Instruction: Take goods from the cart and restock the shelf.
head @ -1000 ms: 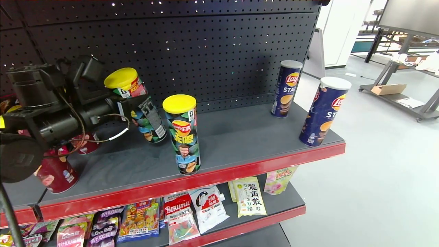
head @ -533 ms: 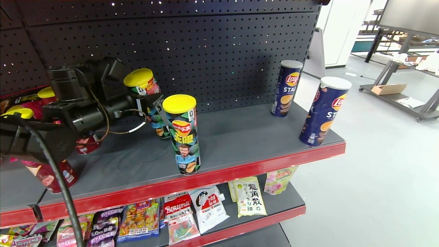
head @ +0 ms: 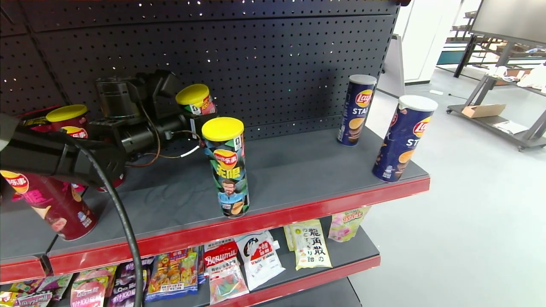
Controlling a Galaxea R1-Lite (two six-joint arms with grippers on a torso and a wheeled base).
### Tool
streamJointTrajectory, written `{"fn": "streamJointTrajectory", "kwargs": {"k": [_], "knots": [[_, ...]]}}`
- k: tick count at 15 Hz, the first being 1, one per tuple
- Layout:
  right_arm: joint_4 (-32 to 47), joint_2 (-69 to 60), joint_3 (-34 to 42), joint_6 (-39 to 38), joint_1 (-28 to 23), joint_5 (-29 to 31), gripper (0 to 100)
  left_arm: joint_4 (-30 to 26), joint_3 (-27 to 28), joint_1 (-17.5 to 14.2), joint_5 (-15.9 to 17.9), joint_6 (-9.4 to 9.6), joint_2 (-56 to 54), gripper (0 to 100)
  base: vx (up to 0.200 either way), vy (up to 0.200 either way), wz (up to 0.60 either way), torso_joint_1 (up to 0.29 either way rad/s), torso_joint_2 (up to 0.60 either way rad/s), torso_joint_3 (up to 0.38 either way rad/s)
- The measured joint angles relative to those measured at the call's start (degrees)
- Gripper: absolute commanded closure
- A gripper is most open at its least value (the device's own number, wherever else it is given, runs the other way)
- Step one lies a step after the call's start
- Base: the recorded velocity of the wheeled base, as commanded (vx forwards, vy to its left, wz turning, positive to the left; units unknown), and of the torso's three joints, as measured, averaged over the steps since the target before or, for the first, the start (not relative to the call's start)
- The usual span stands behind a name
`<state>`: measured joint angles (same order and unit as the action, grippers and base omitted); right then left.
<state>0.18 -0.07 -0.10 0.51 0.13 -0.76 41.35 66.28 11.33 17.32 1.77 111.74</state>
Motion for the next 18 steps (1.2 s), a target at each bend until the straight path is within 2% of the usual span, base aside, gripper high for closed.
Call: {"fn": "streamJointTrajectory", "kwargs": {"k": [3,6,11,13,15,18], "knots": [[0.0,0.0,0.0,0.0,0.0,0.0,0,-0.22,2.22,0.0,0.2,0.28,1.83,100,0.0,0.0,0.0,0.0,0.0,0.0],[0.0,0.0,0.0,0.0,0.05,0.07,0,-0.18,3.12,0.07,0.44,2.17,3.45,100,0.0,0.0,0.0,0.0,0.0,0.0],[0.0,0.0,0.0,0.06,0.0,0.27,0,-0.63,5.6,0.27,0.4,2.36,5.35,100,0.0,0.0,0.0,0.0,0.0,0.0],[0.0,0.0,0.0,0.09,0.05,0.29,0,-2.54,6.75,0.33,0.29,2.83,5.73,100,0.0,0.0,0.0,0.0,0.0,0.0],[0.0,0.0,0.0,0.06,0.02,0.27,0,-2.9,7.81,0.49,0.3,4.63,5.84,100,0.0,0.0,0.0,0.0,0.0,0.0],[0.0,0.0,0.0,0.06,0.0,0.29,0,-7.01,8.28,0.55,0.4,4.88,5.21,100,0.0,0.0,0.0,0.0,0.0,0.0]]}}
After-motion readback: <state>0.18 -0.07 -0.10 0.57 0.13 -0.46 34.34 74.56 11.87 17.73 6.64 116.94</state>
